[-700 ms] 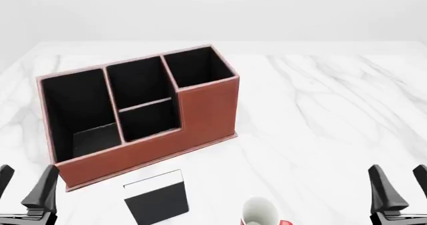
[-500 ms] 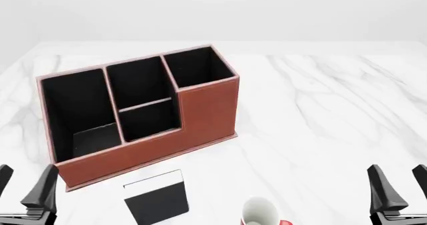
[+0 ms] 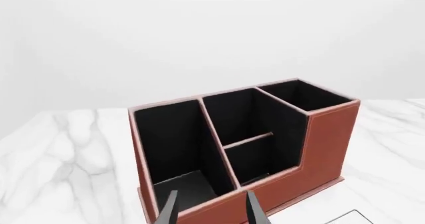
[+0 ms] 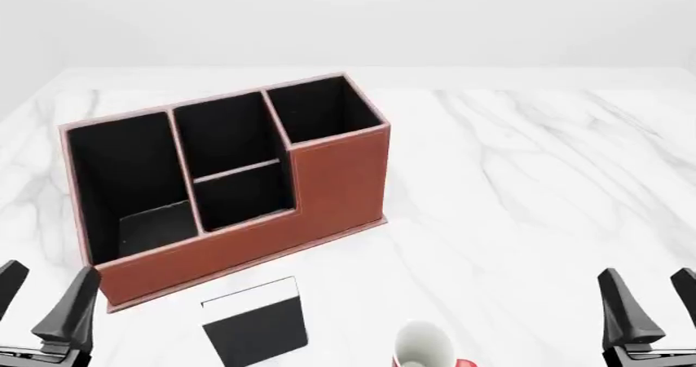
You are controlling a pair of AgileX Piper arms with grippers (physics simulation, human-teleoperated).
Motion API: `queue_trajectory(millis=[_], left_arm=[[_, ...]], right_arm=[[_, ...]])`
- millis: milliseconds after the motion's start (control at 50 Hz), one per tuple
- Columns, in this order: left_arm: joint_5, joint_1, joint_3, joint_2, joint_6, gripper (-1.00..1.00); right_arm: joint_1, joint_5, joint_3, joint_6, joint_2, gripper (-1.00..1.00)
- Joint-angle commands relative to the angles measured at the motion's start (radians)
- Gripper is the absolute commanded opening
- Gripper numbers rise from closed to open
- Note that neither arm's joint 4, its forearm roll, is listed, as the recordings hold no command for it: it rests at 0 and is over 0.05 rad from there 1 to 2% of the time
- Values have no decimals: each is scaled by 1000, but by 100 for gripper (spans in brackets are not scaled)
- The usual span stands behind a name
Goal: Pick up the book and place it in the front compartment of the caddy.
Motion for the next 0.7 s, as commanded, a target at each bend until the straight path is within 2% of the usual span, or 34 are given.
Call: queue_trajectory(millis=[20, 300, 700], left_arm=[[-3, 10, 13, 1, 8, 100], [3, 10, 14, 1, 12, 100], [60, 43, -23, 1, -30, 100]], right_arm=[[-1, 0, 0, -1, 0, 100], [0, 0, 0, -1, 0, 100], [-1, 0, 0, 0, 0, 100]])
